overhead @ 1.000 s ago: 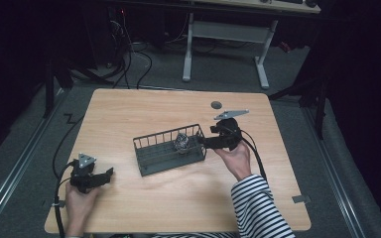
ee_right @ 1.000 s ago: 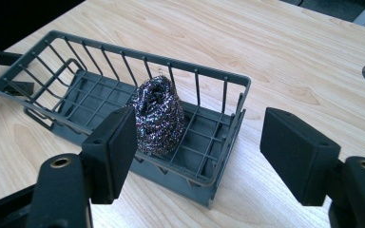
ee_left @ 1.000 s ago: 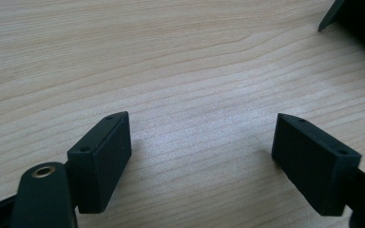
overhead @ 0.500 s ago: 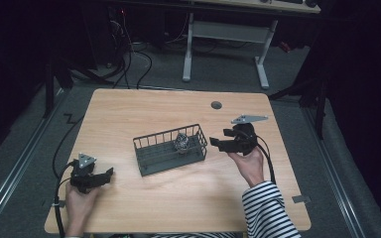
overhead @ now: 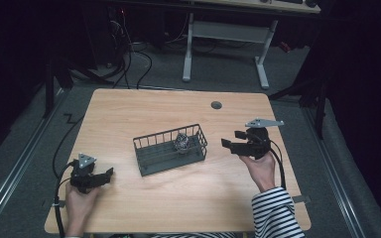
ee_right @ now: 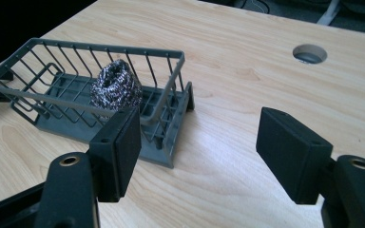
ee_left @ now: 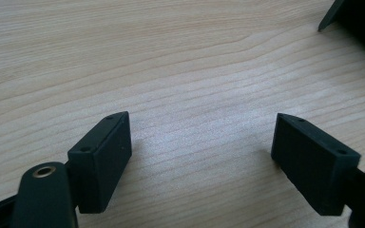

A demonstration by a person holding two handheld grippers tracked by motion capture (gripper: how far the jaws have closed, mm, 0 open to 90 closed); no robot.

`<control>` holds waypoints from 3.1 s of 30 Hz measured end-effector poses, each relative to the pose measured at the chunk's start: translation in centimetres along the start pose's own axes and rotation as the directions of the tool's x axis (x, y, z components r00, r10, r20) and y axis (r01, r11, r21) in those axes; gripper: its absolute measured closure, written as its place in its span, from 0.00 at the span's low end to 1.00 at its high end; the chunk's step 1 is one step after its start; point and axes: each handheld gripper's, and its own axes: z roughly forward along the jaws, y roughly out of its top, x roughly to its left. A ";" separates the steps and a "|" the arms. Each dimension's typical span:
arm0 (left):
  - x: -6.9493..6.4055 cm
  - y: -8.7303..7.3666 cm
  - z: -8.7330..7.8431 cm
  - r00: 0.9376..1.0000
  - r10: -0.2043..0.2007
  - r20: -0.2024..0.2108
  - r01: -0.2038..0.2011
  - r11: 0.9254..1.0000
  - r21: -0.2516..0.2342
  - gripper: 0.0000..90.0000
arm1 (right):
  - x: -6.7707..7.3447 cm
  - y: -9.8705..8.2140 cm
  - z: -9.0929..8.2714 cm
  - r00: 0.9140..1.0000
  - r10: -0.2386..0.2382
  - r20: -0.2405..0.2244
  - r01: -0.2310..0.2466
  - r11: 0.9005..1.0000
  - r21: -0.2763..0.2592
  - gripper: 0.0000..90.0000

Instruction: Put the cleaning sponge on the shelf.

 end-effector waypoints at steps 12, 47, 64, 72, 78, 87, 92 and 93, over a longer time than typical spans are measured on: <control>0.0 0.0 0.0 1.000 0.000 0.000 0.000 1.000 0.000 0.24 | -0.9 -2.0 -1.4 1.000 0.023 0.022 -0.022 1.000 -0.010 0.37; 0.0 0.0 0.0 1.000 -0.002 -0.001 0.002 1.000 0.001 0.24 | -3.7 -9.5 -0.5 0.985 0.167 0.032 -0.166 0.986 -0.031 0.38; 0.0 0.0 0.0 1.000 -0.002 -0.001 0.002 1.000 0.001 0.24 | -4.0 -11.8 1.0 0.982 0.154 0.111 -0.155 0.988 -0.007 0.39; 0.0 0.0 0.0 1.000 -0.003 -0.004 0.003 1.000 -0.001 0.24 | -3.9 -12.4 1.6 0.978 0.111 0.174 -0.115 0.993 0.013 0.39; 0.0 0.0 0.0 1.000 -0.003 -0.003 0.003 1.000 -0.001 0.24 | -3.8 -12.7 2.1 0.977 0.088 0.192 -0.096 0.995 0.034 0.38; 0.0 0.0 0.0 1.000 -0.005 -0.003 0.005 1.000 0.000 0.24 | -3.8 -13.4 2.8 0.972 0.069 0.223 -0.086 0.994 0.066 0.39; 0.0 0.0 0.0 1.000 -0.004 -0.004 0.004 1.000 0.000 0.24 | -3.3 -13.5 3.0 0.964 -0.001 0.268 -0.024 0.995 0.092 0.38; 0.0 0.0 0.0 1.000 -0.004 -0.005 0.004 1.000 0.000 0.24 | -3.3 -13.5 2.9 0.964 0.000 0.266 -0.025 0.995 0.092 0.38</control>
